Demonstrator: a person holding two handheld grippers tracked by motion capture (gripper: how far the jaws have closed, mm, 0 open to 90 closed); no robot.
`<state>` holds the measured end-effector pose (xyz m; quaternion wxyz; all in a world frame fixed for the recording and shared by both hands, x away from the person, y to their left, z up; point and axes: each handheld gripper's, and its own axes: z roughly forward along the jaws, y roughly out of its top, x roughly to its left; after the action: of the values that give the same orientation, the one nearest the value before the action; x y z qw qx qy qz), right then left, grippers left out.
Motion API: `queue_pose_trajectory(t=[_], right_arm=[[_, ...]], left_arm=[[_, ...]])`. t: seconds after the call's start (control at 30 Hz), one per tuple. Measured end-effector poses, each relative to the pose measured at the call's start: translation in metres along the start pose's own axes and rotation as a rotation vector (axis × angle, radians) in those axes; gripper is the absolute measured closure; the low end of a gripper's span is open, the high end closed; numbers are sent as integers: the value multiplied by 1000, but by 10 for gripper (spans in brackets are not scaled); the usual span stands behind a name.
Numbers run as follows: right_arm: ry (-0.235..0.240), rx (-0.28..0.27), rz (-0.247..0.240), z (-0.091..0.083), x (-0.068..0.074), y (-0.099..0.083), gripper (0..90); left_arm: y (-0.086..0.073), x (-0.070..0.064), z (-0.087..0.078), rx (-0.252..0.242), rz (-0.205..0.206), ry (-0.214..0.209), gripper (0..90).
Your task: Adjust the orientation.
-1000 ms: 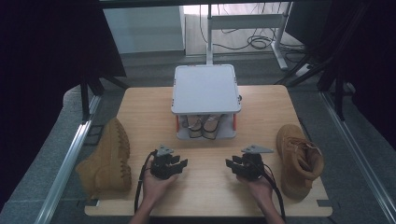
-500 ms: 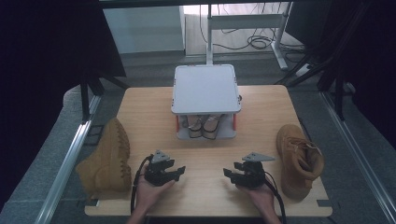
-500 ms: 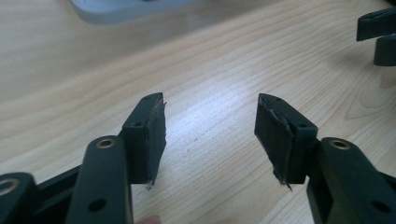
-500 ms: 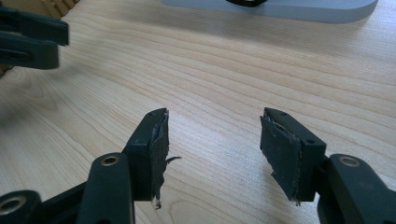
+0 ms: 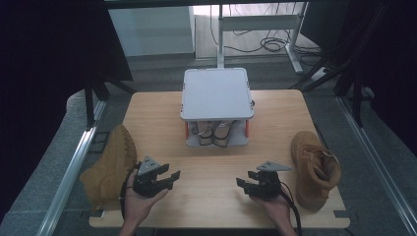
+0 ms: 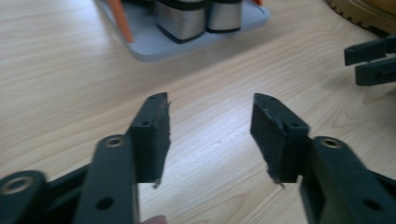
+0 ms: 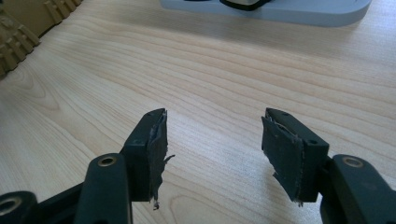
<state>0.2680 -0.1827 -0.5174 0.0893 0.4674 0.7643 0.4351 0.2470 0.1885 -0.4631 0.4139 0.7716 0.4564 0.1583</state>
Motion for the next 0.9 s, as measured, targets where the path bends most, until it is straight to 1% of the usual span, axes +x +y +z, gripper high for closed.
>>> queue_pose_trajectory(t=[0.03, 0.07, 0.1, 0.13, 0.2, 0.27, 0.3, 0.33, 0.37, 0.4, 0.43, 0.47, 0.53, 0.57, 0.6, 0.63, 0.67, 0.7, 0.73, 0.77, 0.8, 0.83, 0.87, 0.9], right_arm=[[0, 0, 0, 0, 0, 0, 409], [0, -1, -1, 0, 0, 0, 408], [6, 2, 2, 1, 0, 1, 408], [7, 8, 3, 1, 0, 1, 408], [5, 13, -5, 2, 0, 1, 408], [2, 2, -7, 2, 1, 1, 413], [2, 2, -7, 2, 1, 1, 413], [2, -5, -19, 2, 1, 1, 415], [2, -11, -21, 2, 2, 2, 415], [2, -14, -22, 2, 2, 2, 417], [2, -14, -22, 2, 2, 2, 417], [8, -19, -25, 3, 2, 4, 419], [15, -21, -28, 3, 4, 4, 419], [15, -21, -28, 3, 4, 4, 419], [26, -30, -34, 3, 7, 5, 419], [29, -29, -41, 3, 8, 5, 420], [32, -28, -45, 4, 9, 5, 420], [33, -26, -45, 4, 10, 5, 420], [31, -22, -50, 5, 10, 5, 419], [33, -21, -47, 6, 10, 5, 420], [32, -18, -48, 7, 10, 5, 420], [29, -17, -49, 7, 11, 5, 420], [26, -23, -51, 7, 12, 4, 420], [29, -25, -54, 6, 13, 4, 420]], left_arm=[[0, 0, 0, 0, 0, 0, 539], [0, 2, -3, -2, -7, 7, 539], [-1, 6, -10, -4, -17, 11, 639], [-1, 6, -10, -4, -17, 11, 671], [-3, 11, -18, -6, -33, 27, 719], [-4, 12, -21, -10, -38, 32, 770], [-6, 14, -25, -15, -46, 37, 770], [-8, 18, -33, -33, -62, 49, 831], [-8, 18, -33, -33, -62, 49, 858], [-10, 22, -42, -53, -77, 64, 877], [-10, 22, -42, -53, -77, 64, 889], [-13, 27, -52, -75, -92, 88, 891], [-17, 34, -63, -85, -119, 107, 894], [-17, 34, -63, -85, -119, 107, 894], [-21, 42, -76, -105, -144, 132, 894], [-21, 42, -76, -105, -144, 132, 894], [-25, 49, -87, -121, -166, 154, 894], [-25, 49, -87, -121, -166, 154, 894], [-28, 56, -96, -130, -181, 172, 894], [-28, 56, -96, -130, -181, 172, 894], [-31, 62, -101, -136, -198, 185, 894], [-31, 62, -101, -136, -198, 185, 894], [-35, 68, -104, -140, -213, 189, 894], [-36, 72, -105, -140, -219, 190, 894]])
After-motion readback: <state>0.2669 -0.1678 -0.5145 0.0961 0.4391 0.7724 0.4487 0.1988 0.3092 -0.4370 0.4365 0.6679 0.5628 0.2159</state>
